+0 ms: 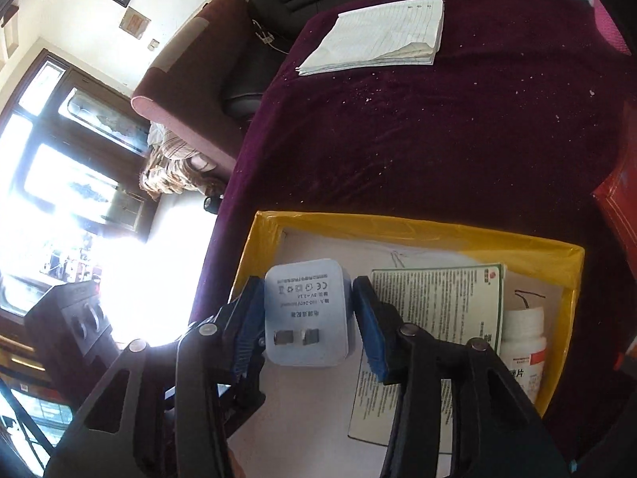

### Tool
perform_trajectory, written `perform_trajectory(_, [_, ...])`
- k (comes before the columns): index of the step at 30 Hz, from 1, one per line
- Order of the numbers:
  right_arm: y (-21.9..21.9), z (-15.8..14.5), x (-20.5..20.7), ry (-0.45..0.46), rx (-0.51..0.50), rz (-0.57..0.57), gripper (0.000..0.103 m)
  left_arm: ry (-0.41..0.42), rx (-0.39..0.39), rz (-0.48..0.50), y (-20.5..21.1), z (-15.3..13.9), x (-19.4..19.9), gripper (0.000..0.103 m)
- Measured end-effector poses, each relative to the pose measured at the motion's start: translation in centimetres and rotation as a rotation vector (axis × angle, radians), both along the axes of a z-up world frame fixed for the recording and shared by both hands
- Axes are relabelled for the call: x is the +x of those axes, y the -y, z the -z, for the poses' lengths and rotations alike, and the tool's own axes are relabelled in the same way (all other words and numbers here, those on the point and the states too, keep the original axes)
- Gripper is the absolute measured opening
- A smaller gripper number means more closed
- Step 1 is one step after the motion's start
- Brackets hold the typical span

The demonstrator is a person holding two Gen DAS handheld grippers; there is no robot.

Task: Organize objects
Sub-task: 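Carry the charger and fluffy ball over the tray and open both tools, then withdraw both open tools from the tray back toward the remaining items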

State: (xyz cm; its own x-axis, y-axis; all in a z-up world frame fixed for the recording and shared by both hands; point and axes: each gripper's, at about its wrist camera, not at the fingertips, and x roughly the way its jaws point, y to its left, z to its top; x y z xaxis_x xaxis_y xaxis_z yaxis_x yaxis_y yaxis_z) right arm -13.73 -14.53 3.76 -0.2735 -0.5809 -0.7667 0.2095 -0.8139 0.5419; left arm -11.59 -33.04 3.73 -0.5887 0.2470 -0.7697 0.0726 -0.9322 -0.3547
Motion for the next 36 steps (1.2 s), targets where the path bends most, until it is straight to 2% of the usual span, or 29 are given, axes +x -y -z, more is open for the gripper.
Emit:
perform_trajectory(2, [-0.4, -0.4, 0.0, -0.017, 0.002, 0.007, 0.057, -0.006, 0.032, -0.005, 0.3, -0.1, 0.4, 0.044])
perform_trajectory(5, [-1.8, -2.2, 0.7, -0.038, 0.001, 0.022, 0.057, -0.011, 0.079, -0.033, 0.9, -0.5, 1.6, 0.047])
perform_trajectory(7, [-3.4, -3.6, 1.7, -0.063, -0.014, 0.024, 0.057, -0.034, 0.042, -0.09, 0.8, -1.3, 3.5, 0.047])
perform_trajectory(8, [-4.5, -4.6, 2.8, -0.092, -0.011, 0.022, 0.057, -0.063, 0.022, -0.119, 0.3, -1.8, 4.9, 0.052])
perform_trajectory(9, [-5.5, -5.3, 3.7, -0.121, 0.002, 0.021, 0.058, -0.1, 0.015, -0.136, -0.4, -2.1, 6.4, 0.058])
perform_trajectory(10, [-6.7, -6.1, 5.0, -0.155, 0.017, 0.02, 0.058, -0.136, 0.019, -0.139, -1.2, -2.4, 7.7, 0.07])
perform_trajectory(11, [-8.1, -6.6, 6.4, -0.187, 0.033, 0.024, 0.06, -0.165, 0.023, -0.136, -2.1, -2.5, 8.8, 0.072])
perform_trajectory(13, [-11.2, -6.9, 9.3, -0.233, 0.071, 0.055, 0.061, -0.166, -0.015, -0.112, -4.4, -2.4, 9.5, 0.072])
perform_trajectory(15, [-13.9, -6.7, 11.5, -0.244, 0.086, 0.092, 0.06, -0.116, -0.074, -0.07, -6.6, -1.9, 9.2, 0.072])
perform_trajectory(20, [-21.4, -5.6, 17.0, -0.24, 0.046, 0.209, 0.06, 0.0, -0.147, -0.041, -9.7, 0.2, 9.9, 0.072])
perform_trajectory(22, [-24.0, -5.2, 18.8, -0.243, 0.036, 0.239, 0.06, -0.036, -0.173, -0.029, -10.4, -0.2, 11.1, 0.072])
perform_trajectory(24, [-25.8, -5.1, 20.2, -0.256, 0.045, 0.248, 0.06, -0.113, -0.15, -0.002, -10.4, -1.4, 12.1, 0.072])
perform_trajectory(26, [-27.7, -5.1, 21.5, -0.284, 0.089, 0.262, 0.06, -0.155, -0.148, -0.027, -10.4, -2.7, 13.3, 0.072])
perform_trajectory(28, [-28.9, -4.9, 22.2, -0.315, 0.126, 0.284, 0.065, -0.187, -0.073, -0.019, -11.1, -4.2, 14.5, 0.072])
perform_trajectory(29, [-29.6, -4.6, 22.4, -0.326, 0.142, 0.301, 0.07, -0.196, -0.06, -0.007, -11.9, -4.9, 14.8, 0.072])
perform_trajectory(33, [-31.9, -2.5, 23.1, -0.314, 0.127, 0.344, 0.07, -0.173, -0.147, 0.106, -18.5, -5.6, 15.0, 0.072])
perform_trajectory(36, [-32.9, -0.9, 23.7, -0.303, 0.117, 0.355, 0.07, -0.13, -0.247, 0.153, -23.1, -4.4, 13.8, 0.072])
